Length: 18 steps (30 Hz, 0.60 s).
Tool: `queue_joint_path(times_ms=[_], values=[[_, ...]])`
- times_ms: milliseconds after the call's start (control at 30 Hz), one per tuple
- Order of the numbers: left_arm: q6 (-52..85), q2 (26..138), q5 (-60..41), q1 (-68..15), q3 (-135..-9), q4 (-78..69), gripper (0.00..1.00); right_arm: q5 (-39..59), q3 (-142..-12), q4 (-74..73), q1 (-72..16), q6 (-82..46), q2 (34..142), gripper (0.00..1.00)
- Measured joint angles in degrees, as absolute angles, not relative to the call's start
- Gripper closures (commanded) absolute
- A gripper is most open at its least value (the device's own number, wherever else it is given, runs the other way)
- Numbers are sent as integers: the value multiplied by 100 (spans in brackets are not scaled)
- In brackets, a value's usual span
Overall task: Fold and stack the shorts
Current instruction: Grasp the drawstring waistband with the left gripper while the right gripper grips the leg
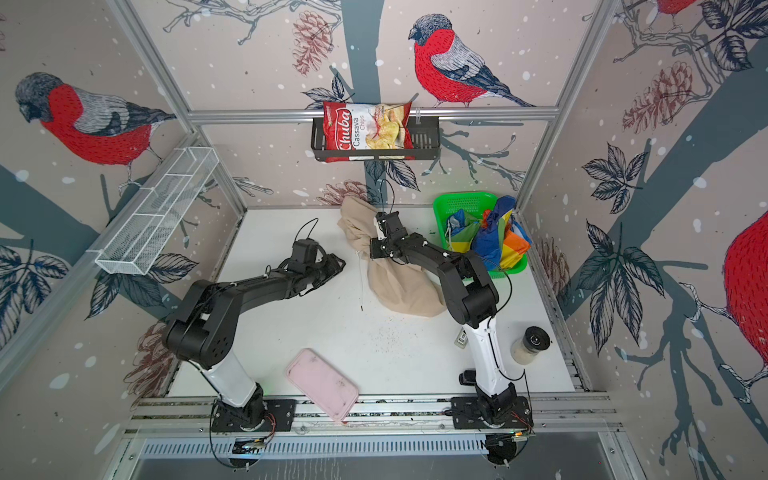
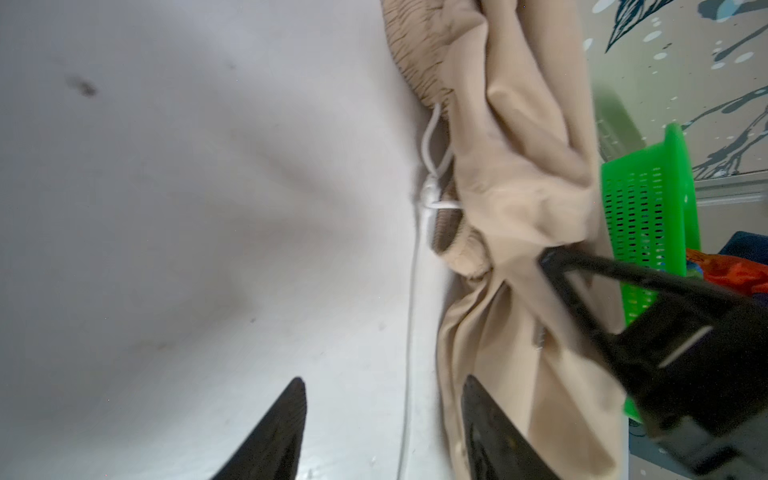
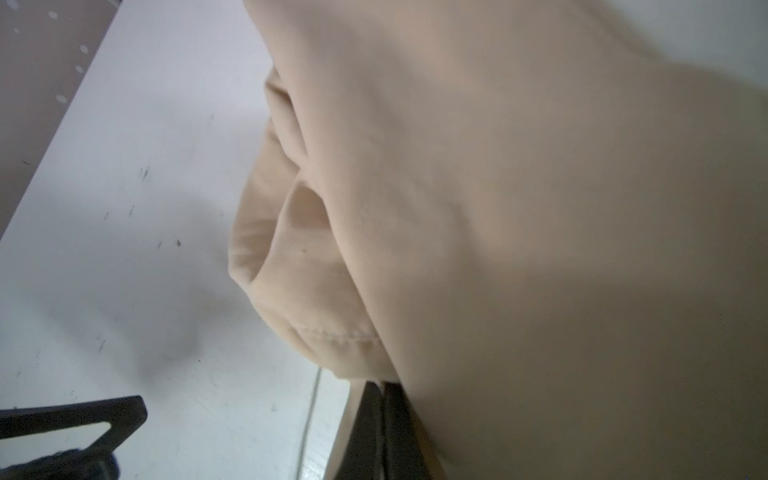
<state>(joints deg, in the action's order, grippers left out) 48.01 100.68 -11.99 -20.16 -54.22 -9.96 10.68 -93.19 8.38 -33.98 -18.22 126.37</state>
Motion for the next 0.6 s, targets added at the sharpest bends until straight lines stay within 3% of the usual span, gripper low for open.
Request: queue_joint_path(times_ms=[600], values=[[4604, 12223, -486, -2832, -8088, 163, 48, 1975, -9024, -30, -2808, -2591, 13131, 100]])
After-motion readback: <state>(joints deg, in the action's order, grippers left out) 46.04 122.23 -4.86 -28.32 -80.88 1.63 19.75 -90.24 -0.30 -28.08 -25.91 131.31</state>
